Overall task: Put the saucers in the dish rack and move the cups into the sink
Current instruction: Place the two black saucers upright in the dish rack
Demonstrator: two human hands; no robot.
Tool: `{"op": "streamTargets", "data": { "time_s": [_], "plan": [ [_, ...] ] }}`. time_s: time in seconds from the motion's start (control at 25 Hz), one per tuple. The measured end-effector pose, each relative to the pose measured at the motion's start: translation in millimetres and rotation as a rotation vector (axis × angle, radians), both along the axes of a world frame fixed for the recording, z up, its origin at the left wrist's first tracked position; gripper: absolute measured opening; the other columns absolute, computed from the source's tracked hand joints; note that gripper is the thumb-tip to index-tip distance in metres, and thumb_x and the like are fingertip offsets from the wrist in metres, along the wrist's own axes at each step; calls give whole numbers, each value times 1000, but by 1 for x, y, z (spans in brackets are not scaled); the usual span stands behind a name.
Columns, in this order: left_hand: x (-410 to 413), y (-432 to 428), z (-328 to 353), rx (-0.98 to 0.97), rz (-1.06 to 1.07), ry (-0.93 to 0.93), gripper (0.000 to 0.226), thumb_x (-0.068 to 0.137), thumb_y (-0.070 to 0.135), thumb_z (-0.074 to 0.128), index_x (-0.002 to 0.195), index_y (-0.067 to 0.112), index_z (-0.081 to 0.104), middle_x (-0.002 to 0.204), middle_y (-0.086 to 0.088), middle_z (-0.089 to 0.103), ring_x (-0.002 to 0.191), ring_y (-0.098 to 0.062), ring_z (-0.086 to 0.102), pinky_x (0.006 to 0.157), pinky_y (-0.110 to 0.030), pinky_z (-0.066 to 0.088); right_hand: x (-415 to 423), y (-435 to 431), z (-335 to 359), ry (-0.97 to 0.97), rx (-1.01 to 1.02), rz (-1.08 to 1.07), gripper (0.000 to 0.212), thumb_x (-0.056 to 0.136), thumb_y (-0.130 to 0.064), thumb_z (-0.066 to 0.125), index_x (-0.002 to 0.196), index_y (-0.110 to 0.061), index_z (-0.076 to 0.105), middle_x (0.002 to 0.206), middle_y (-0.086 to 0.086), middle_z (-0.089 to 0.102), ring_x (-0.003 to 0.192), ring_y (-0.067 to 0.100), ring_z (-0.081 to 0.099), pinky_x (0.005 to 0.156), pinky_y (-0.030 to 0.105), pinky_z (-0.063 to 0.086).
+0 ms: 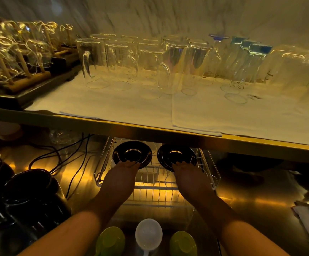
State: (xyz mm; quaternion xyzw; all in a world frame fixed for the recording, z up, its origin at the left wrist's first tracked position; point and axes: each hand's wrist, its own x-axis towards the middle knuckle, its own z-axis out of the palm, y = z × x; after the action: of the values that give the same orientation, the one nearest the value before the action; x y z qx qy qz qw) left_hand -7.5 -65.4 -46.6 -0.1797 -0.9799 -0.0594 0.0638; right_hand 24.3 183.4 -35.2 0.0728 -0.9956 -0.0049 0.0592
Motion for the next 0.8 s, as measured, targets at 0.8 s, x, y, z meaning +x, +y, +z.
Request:
{"op": "streamTargets", "data": {
  "time_s": [0.8],
  "plan": [
    [-9,-25,24,184,-73,112,40,93,46,63,128,25,65,130,0,66,118,-22,60,96,-38,48,0,35,23,23,-249,21,42,92,-47,56,132,-32,57,138,-4,58,125,18,49,98,33,39]
  ]
}}
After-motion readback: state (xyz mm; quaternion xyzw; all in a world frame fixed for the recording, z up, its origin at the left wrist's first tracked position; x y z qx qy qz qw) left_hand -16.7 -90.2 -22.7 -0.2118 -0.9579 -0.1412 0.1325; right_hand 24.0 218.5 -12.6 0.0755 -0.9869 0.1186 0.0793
